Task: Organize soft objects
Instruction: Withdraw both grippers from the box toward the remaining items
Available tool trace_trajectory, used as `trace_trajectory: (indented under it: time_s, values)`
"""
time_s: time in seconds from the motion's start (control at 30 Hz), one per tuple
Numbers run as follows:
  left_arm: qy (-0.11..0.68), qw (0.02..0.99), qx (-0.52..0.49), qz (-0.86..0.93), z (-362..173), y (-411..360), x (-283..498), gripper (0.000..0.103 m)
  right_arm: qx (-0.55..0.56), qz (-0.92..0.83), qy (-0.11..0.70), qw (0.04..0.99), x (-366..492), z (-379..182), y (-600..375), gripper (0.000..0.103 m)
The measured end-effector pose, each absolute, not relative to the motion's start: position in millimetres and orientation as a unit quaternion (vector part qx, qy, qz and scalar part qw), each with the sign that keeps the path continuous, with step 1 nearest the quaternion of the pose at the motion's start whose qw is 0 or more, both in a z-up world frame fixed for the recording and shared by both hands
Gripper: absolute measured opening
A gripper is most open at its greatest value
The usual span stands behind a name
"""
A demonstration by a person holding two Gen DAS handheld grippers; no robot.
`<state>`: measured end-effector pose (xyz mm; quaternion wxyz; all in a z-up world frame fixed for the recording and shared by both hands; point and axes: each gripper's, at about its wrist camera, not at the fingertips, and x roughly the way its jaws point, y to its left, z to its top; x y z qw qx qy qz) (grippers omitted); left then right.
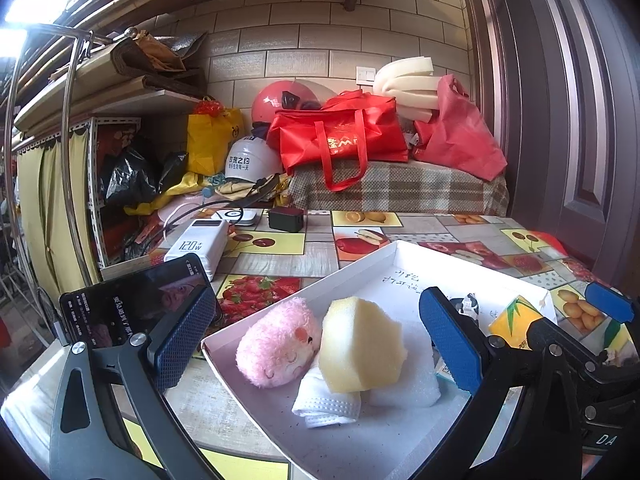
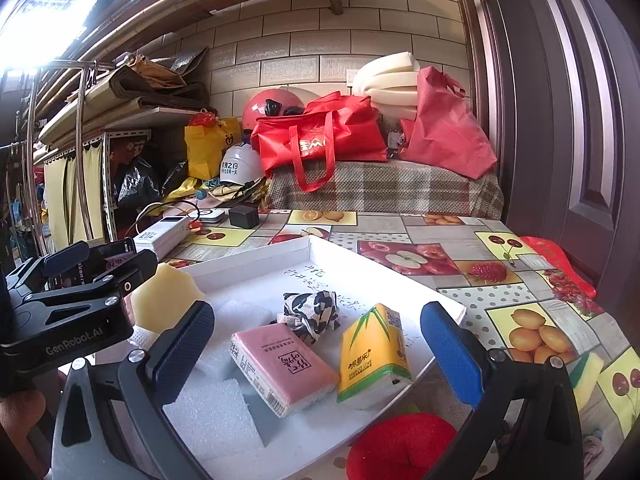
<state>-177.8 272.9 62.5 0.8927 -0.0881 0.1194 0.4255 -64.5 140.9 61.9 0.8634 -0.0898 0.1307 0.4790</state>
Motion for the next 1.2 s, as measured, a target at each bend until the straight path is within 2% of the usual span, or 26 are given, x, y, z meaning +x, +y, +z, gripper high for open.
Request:
trace_trajectory:
  time_s: [0.17, 0.33, 0.6, 0.73, 0.93, 1.13, 1.2]
  values:
    - [0.119, 0.894, -0.092, 0.423, 62.1, 264.6, -183.9, 0.103, -0.085, 0.488, 0.140, 0.857, -68.1, 61.3, 120.2, 0.103]
    - [0.116, 0.901, -0.088, 0.408, 62.2, 248.1, -190.8, 0.103, -0.063, 0.470, 0.114, 0.873, -75.2, 67.2, 73.3, 0.103]
    - [0.128, 0.933, -0.070, 0.329, 64.0, 207.6, -181.2, 0.103, 0.068, 0.379, 0.071, 0.920, -36.1, 87.4, -42.8, 0.103]
    - [0.143, 0.950, -0.055, 0.274, 64.7, 180.9, -168.8, 0.103, 0.005, 0.366, 0.122, 0.922, 0.2, 85.4, -61.3, 0.103]
    - [0.187, 0.963, -0.040, 0.189, 61.8, 145.7, -137.4, 0.103, -0.080, 0.428, 0.293, 0.851, 43.1, 50.5, -57.4, 0.103]
    - [0.272, 0.951, -0.032, 0.145, 50.6, 133.0, -93.4, 0.103, -0.187, 0.435, 0.297, 0.829, 35.2, 34.1, -26.6, 0.103]
    - [0.282, 0.948, -0.041, 0.142, 48.2, 133.2, -84.3, 0.103, -0.215, 0.443, 0.302, 0.816, 34.8, 26.7, -13.4, 0.097]
